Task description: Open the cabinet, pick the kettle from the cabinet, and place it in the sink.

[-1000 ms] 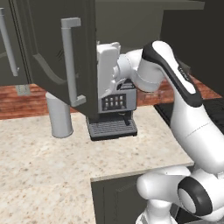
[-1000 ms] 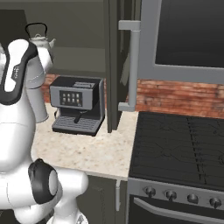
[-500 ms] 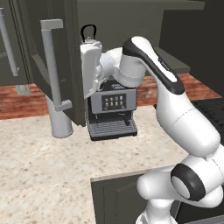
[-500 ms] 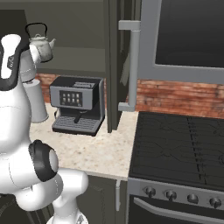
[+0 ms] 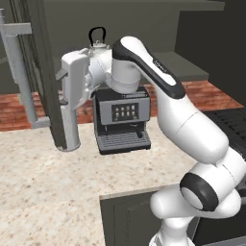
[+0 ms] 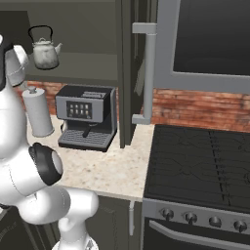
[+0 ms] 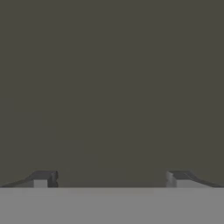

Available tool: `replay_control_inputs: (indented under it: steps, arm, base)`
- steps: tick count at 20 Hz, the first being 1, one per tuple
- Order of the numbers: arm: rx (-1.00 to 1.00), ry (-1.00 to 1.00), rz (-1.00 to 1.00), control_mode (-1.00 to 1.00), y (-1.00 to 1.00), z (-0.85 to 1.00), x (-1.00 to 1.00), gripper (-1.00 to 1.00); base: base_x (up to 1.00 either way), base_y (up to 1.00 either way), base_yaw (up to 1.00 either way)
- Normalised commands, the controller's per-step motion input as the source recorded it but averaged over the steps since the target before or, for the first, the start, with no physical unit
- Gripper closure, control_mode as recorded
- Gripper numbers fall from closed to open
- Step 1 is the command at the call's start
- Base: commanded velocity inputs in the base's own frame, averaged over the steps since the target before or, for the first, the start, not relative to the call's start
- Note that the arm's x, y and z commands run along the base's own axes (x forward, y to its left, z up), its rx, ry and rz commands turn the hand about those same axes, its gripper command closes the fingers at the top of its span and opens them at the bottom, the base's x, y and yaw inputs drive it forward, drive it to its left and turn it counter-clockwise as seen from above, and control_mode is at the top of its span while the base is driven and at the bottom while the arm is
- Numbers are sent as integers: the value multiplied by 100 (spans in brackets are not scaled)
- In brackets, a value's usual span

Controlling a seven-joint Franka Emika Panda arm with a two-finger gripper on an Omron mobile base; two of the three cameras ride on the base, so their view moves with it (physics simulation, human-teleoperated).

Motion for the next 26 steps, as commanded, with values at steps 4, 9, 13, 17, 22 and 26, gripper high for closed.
replay_control_inputs:
  steps: [4,9,13,17,22,26]
  arm:
    - [-3,-17,0,-100,51,-17,0,-100]
    - [-3,-17,-5,-100,45,-17,3,-100]
    - [0,-16,-10,-100,27,-9,3,-100]
    - [0,-5,-12,-100,-1,-3,5,-100]
    - [0,0,-5,-100,-40,0,4,-100]
    - [0,0,-3,-100,-52,0,2,-100]
  base:
    - [0,0,0]
    - [0,0,0]
    - [0,0,0]
    - [0,0,0]
    - [0,0,0]
    - [0,0,0]
